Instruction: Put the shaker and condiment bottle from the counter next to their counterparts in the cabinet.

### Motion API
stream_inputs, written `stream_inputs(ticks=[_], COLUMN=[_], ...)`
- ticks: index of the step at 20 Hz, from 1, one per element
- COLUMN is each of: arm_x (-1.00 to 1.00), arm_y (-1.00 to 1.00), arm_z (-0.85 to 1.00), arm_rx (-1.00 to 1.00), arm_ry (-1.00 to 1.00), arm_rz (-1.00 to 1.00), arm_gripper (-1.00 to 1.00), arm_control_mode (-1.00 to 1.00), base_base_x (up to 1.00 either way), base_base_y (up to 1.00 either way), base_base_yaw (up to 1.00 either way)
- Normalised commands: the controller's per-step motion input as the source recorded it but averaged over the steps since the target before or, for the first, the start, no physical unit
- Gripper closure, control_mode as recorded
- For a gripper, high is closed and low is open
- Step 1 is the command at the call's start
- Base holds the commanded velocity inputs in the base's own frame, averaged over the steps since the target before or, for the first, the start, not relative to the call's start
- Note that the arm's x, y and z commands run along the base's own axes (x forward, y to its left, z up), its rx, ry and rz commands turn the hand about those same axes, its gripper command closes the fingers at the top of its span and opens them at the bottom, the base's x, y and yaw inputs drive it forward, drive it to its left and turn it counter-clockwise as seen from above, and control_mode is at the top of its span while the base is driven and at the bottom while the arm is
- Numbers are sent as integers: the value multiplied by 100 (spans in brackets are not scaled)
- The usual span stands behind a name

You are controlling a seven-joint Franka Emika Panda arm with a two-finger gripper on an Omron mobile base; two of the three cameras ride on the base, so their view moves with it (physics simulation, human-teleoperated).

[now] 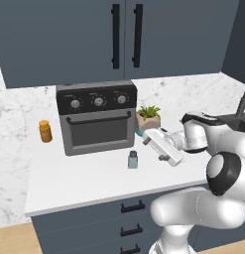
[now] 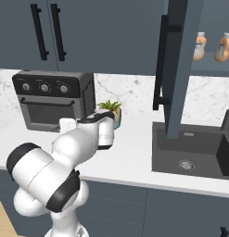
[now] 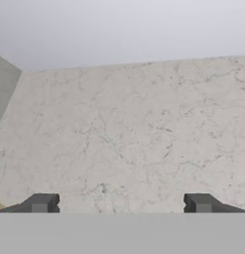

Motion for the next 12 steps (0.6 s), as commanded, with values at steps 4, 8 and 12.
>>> stream_inputs(ticks=[4, 8, 12], arm_x=[15, 13, 1], arm_y=[0, 0, 0], arm_z=[-11, -14, -5], arm_rx=[0, -1, -14], arm_ry=[11, 2, -4], arm_rz=[-4, -8, 7], arm_gripper=[-100, -100, -100], arm_control_mode=[-100, -100, -100], base_base_x=[0, 0, 0], base_base_y=[0, 0, 0], base_base_yaw=[0, 0, 0])
